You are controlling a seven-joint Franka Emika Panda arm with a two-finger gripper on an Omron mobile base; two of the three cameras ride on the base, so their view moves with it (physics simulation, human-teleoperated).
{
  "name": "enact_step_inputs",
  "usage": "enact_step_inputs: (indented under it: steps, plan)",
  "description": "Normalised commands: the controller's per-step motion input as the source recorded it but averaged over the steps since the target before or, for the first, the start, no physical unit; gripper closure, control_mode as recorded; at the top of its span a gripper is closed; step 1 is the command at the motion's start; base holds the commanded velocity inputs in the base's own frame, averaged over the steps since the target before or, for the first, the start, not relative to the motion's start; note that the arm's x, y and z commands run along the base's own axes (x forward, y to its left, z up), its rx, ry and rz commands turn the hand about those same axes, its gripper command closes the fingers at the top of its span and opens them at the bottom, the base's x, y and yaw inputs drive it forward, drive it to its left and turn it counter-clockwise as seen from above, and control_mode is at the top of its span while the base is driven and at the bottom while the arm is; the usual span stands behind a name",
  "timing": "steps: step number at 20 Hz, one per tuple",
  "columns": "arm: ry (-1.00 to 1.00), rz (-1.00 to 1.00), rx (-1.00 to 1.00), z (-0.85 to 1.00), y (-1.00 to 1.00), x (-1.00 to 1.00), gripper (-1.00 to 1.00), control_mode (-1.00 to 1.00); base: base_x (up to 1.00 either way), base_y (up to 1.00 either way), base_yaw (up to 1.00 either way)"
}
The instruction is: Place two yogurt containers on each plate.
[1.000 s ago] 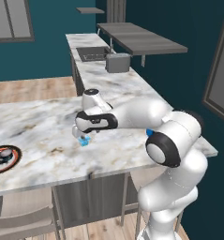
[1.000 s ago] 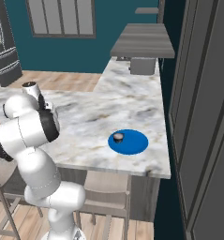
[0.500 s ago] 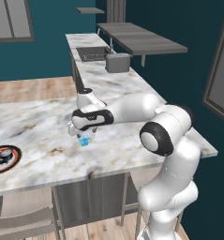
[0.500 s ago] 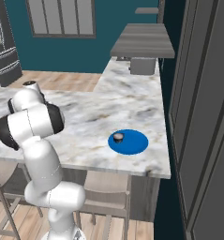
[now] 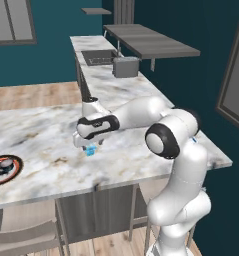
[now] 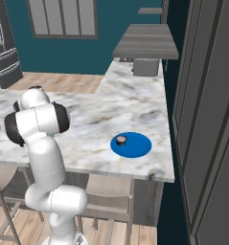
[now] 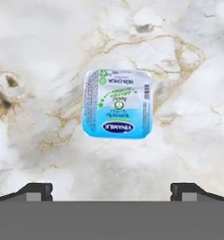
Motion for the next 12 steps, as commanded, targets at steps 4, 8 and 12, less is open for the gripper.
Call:
enact_step_inputs:
  steps: [4,8,12]
  plan:
    - [0.04,0.00,0.00,-0.23,0.00,0.24,-1.00,-1.00,0.00,0.00,0.00]
    - [0.00,0.00,0.00,-0.23,0.01,0.21,-1.00,-1.00,0.00,0.00,0.00]
    - [0.00,0.00,0.00,-0.22,0.05,0.16,-1.00,-1.00,0.00,0.00,0.00]
